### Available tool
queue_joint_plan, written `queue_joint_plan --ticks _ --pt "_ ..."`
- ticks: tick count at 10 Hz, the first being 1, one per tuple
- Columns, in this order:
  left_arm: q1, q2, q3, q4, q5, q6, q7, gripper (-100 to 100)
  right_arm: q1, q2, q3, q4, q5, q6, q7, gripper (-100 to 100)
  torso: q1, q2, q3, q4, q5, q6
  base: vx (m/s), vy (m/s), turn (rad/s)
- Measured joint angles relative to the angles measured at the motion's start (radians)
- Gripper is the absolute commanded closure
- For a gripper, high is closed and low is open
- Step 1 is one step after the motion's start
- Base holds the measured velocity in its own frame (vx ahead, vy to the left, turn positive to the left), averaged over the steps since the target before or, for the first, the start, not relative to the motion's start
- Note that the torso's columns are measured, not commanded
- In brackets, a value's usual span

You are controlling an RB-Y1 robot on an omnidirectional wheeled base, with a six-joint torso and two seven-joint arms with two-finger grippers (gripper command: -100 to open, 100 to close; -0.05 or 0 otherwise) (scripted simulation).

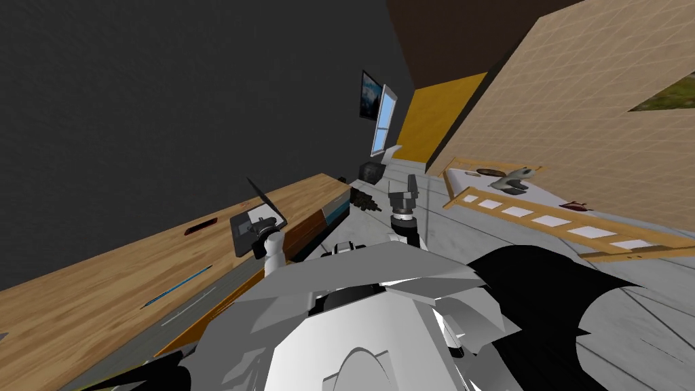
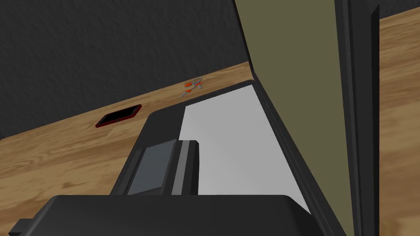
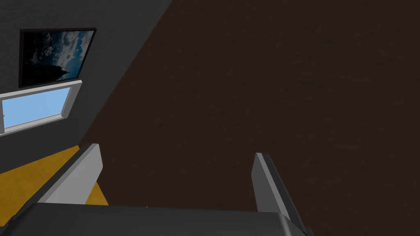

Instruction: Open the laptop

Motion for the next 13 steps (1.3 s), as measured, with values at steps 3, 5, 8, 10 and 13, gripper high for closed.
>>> queue_joint_plan --ticks 3,5,8,10,13 --pt "0.071 -0.004 -0.081 -0.065 -0.011 0.032 0.044 100 0.000 0.000 0.000 0.000 0.000 0.000 0.000 0 0.002 0.004 0.002 0.001 0.001 0.000 0.117 -0.064 0.270" --pt "0.110 -0.003 -0.122 -0.098 -0.015 0.049 0.069 100 0.000 0.000 0.000 0.000 0.000 0.000 0.000 0 0.003 0.005 0.003 0.001 0.001 0.000 0.065 -0.033 0.117" --pt "0.160 0.005 -0.184 -0.127 -0.021 0.051 0.109 -100 -0.001 0.000 0.000 0.000 0.000 0.000 0.000 0 0.002 0.004 0.002 0.001 0.001 0.001 0.038 -0.028 0.116" --pt "0.155 0.054 -0.181 -0.123 -0.021 0.054 0.107 -100 -0.001 0.000 0.000 0.000 0.000 0.000 0.000 0 0.003 0.004 0.002 0.001 0.001 0.000 0.005 -0.010 0.016" --pt "0.152 0.127 -0.177 -0.123 -0.019 0.064 0.104 -100 0.000 0.000 0.000 0.000 0.000 0.000 0.000 0 0.001 0.002 0.001 0.001 0.000 0.000 0.009 -0.024 0.016"
